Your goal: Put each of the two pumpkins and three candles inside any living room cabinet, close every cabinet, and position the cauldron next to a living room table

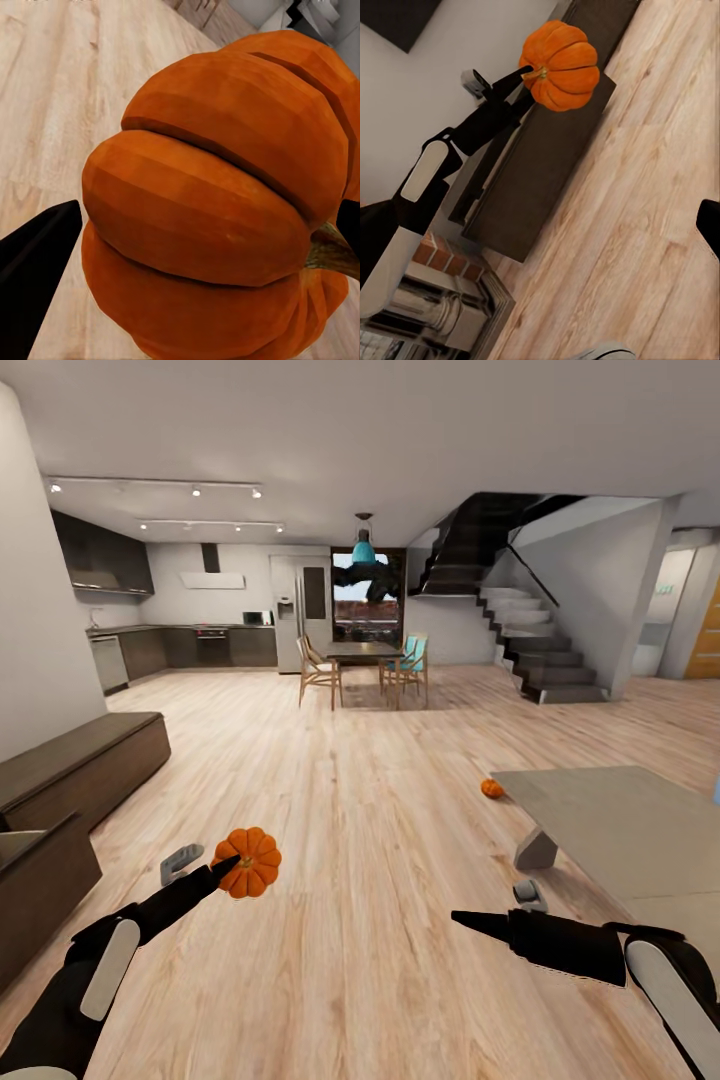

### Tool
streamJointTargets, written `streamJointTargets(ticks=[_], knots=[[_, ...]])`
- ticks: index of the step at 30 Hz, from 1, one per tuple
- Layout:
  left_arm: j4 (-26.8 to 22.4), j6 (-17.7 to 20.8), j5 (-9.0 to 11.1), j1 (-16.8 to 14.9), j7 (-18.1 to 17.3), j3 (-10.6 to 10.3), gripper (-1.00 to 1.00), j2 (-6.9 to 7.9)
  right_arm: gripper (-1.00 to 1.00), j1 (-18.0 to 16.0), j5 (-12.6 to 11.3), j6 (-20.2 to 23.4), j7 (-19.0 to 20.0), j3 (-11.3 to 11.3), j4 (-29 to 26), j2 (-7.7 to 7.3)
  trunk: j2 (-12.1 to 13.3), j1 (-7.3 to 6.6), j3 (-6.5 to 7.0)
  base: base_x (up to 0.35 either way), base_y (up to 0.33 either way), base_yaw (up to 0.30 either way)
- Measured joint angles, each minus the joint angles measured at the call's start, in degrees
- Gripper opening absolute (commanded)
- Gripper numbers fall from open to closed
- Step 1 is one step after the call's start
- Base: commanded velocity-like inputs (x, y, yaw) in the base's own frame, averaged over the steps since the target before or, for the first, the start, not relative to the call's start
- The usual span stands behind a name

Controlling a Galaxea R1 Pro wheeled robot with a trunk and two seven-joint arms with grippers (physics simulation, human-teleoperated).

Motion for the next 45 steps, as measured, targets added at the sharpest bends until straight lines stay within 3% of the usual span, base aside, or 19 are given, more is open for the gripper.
streamJointTargets(ticks=[45], knots=[[0.1, 0.0, 0.0, 0.0, 0.0, 0.0, -1.0, 0.08, 1.0, 0.0, -0.2, 0.0, 0.2, 0.2, 0.4, 0.0, 0.0, 0.0, 0.0, 0.34, 0.101, 0.0]])
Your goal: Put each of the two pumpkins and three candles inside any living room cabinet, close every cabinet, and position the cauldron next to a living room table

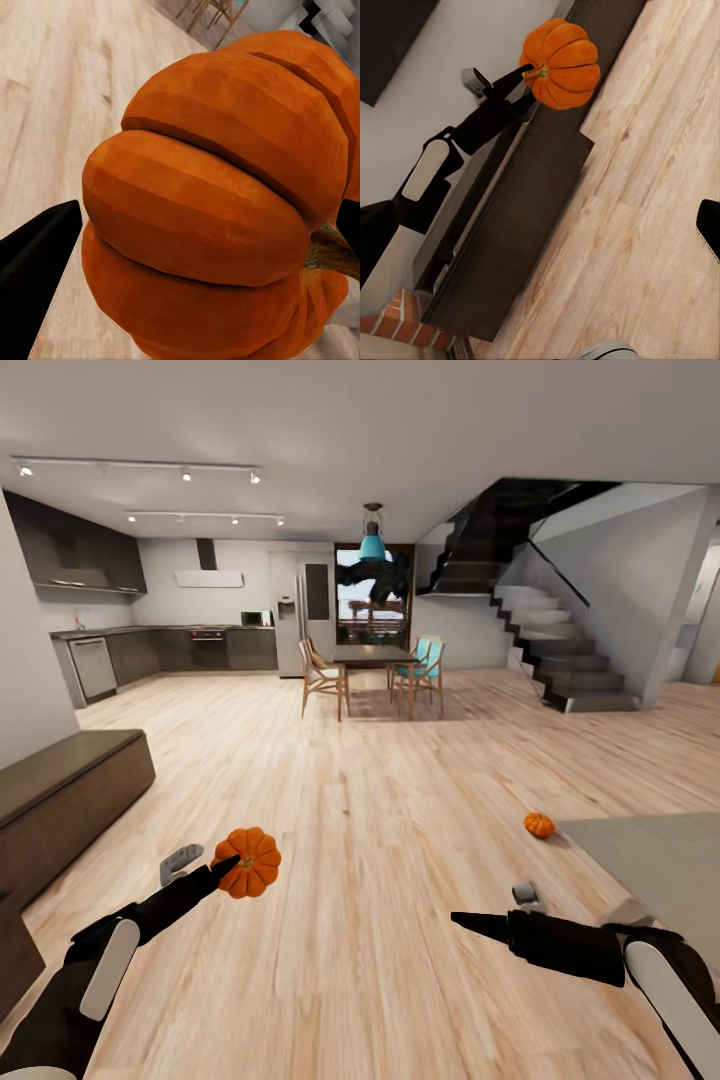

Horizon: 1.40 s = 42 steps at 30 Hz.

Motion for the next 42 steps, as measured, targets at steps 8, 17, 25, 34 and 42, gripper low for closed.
streamJointTargets(ticks=[8, 17, 25, 34, 42], knots=[[-0.1, 0.1, 0.0, 0.0, -0.3, 0.0, -1.0, 0.0, 1.0, 0.0, 0.0, 0.0, 0.2, 0.0, 0.0, 0.0, 0.0, 0.0, 0.0, 0.34, 0.116, 0.0], [0.1, 0.1, 0.0, 0.0, -1.7, 0.0, -1.0, 0.0, 1.0, 0.0, 0.0, 0.0, 0.1, 0.0, 0.0, 0.0, 0.0, 0.0, 0.0, 0.34, 0.116, 0.0], [0.1, 0.1, -0.1, 0.0, -1.8, -0.1, -1.0, -0.04, 1.0, 0.0, 0.5, -0.5, -1.1, -0.3, 0.4, 0.0, 0.0, 0.0, 0.0, 0.34, 0.116, 0.0], [0.0, 0.1, -0.4, 0.0, -1.8, -0.2, -1.0, -0.1, 1.0, -7.6, 2.7, -4.7, -38.4, 0.7, 2.6, 9.47, 0.0, 0.0, 0.0, 0.34, 0.116, 0.0], [-0.1, 0.0, -0.6, -0.1, -1.9, -0.7, -1.0, -0.24, 1.0, -11.3, 5.4, -15.8, -57.6, 6.0, 10.9, 15.73, 0.0, 0.0, 0.0, 0.34, 0.116, 0.0]])
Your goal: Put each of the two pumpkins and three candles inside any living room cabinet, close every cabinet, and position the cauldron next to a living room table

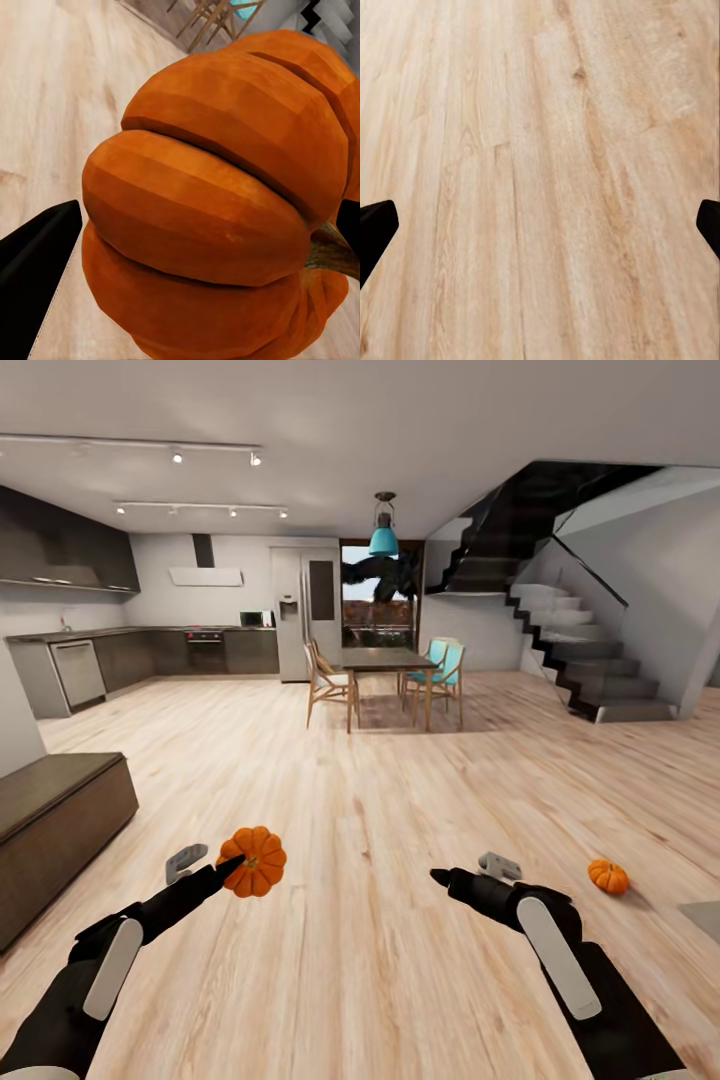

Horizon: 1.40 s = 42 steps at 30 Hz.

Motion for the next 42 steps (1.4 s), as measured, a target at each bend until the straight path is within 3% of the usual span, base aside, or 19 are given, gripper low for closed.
streamJointTargets(ticks=[6, 16, 21, 25, 30, 42], knots=[[-0.2, 0.1, 0.0, 0.0, -0.5, -0.1, -1.0, 0.02, 1.0, -0.1, 0.5, -2.1, -0.8, 2.0, 0.8, 0.24, 0.0, 0.0, 0.0, 0.34, 0.116, 0.0], [-1.2, 1.4, 0.6, 0.3, -9.3, -0.1, -1.0, 0.12, 1.0, -0.1, 0.1, -2.3, -0.2, 1.5, 0.9, -0.36, 0.0, 0.0, 0.0, 0.34, 0.116, -0.101], [-1.2, 1.3, 0.3, 0.3, -11.7, 0.0, -1.0, 0.13, 1.0, -0.1, 0.0, -2.3, -0.2, 1.4, 0.9, -0.59, 0.0, 0.0, 0.01, 0.34, 0.121, -0.276], [-1.1, 1.2, 0.0, 0.3, -12.0, 0.1, -1.0, 0.06, 1.0, 0.0, 0.0, -2.3, -0.2, 1.1, 1.0, -0.66, 0.0, 0.0, 0.08, 0.34, 0.124, -0.289], [-1.1, 1.2, 0.0, 0.3, -12.1, 0.1, -1.0, 0.04, 1.0, 0.0, 0.0, -2.3, -0.2, -1.1, 1.2, -0.61, 0.0, 0.0, 0.2, 0.34, 0.125, -0.292], [-1.0, 1.2, 0.0, 0.2, -12.0, 0.1, -1.0, 0.04, 1.0, 0.0, -0.1, -2.3, -0.2, -1.7, 1.3, -0.57, 0.0, 0.0, 0.55, 0.34, 0.127, -0.291]])
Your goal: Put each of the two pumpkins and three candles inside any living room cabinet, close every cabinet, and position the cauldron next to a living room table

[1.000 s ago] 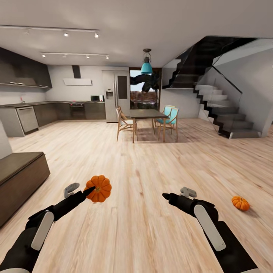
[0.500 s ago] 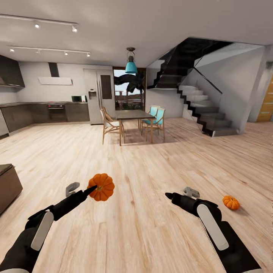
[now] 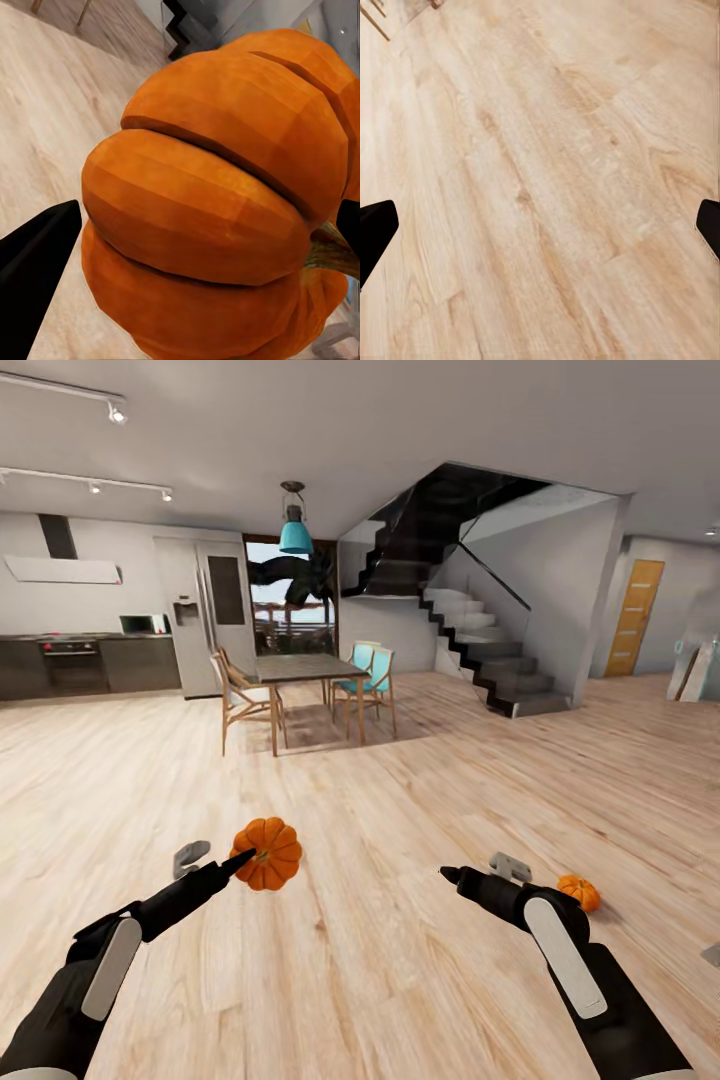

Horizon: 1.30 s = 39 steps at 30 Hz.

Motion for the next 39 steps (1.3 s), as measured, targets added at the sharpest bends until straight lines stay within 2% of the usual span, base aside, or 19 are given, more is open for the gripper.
streamJointTargets(ticks=[21, 26, 28, 39], knots=[[0.4, 0.0, 0.0, -0.1, -0.2, 0.0, -1.0, 0.05, 1.0, 0.4, 0.0, -0.1, -0.5, -0.3, 0.0, 0.31, 0.0, 0.0, 0.43, 0.34, 0.134, -0.291], [0.4, 0.0, -0.1, -0.1, -0.2, 0.0, -1.0, 0.01, 1.0, 0.6, -0.1, 0.0, -0.3, -3.3, 0.0, 0.53, 0.0, 0.0, 0.43, 0.34, 0.136, -0.291], [0.3, 0.0, -0.1, -0.1, -0.2, 0.0, -1.0, 0.05, 1.0, 0.7, -0.1, 0.0, -0.2, -3.7, 0.1, 0.59, 0.0, 0.0, 0.43, 0.34, 0.137, -0.291], [0.3, 0.1, -0.1, -0.2, -0.2, -0.1, -1.0, 0.09, 1.0, 0.8, -0.2, 0.0, -0.2, -4.1, 0.3, 0.75, 0.0, 0.0, 0.43, 0.329, 0.159, -0.236]])
